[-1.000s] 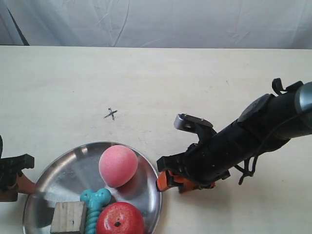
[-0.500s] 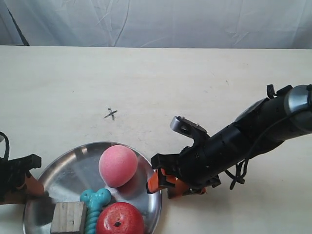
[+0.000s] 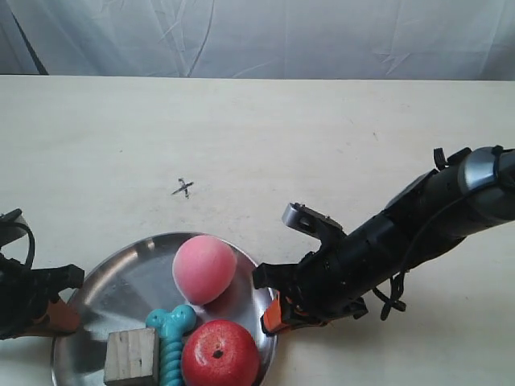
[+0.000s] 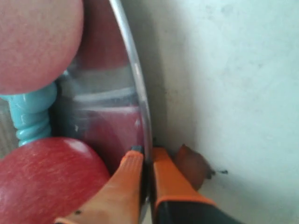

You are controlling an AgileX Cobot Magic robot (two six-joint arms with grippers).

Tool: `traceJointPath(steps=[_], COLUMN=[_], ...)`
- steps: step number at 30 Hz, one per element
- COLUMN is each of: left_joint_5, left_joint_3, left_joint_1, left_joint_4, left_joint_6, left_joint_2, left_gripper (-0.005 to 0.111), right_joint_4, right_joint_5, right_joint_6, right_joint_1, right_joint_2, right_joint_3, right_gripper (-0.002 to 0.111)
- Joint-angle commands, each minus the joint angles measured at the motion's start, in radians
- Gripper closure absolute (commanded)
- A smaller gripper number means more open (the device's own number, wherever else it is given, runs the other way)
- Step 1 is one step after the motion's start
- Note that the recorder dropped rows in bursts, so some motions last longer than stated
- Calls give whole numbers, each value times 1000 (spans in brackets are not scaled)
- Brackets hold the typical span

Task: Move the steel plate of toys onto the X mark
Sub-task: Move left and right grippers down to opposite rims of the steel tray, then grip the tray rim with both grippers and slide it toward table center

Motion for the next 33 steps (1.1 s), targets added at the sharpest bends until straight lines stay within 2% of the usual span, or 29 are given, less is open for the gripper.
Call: traceJointPath(steps=[1,9,14,19,25,33], left_joint_5=[-23,47,63,62,114,111], left_joint_3=[3,-84,-186,-319,-480,-713], left_joint_1=[-5,-5,-5,-5,-5,-5], left_joint_4=[-41,-36,35,208,182,156], left_joint_6=[-20,-26,-105,-251,-251,-246], left_joint_2=[6,6,6,59,201,357], left_gripper=[107,107,107,107,107,107], right_joint_4=[-45,-64,-243,-438,-627,-704], right_joint_5=[-41,-20,4,22,132,205], right_joint_6=[-32,-9,176,376,560,699], right_joint_1=[4,4,4,2,2,-3], right_joint_2=[22,22,22,27,109,273], right_joint_3=[12,-48,-152,-302,-523,-828], right_gripper=[109,109,109,109,109,109])
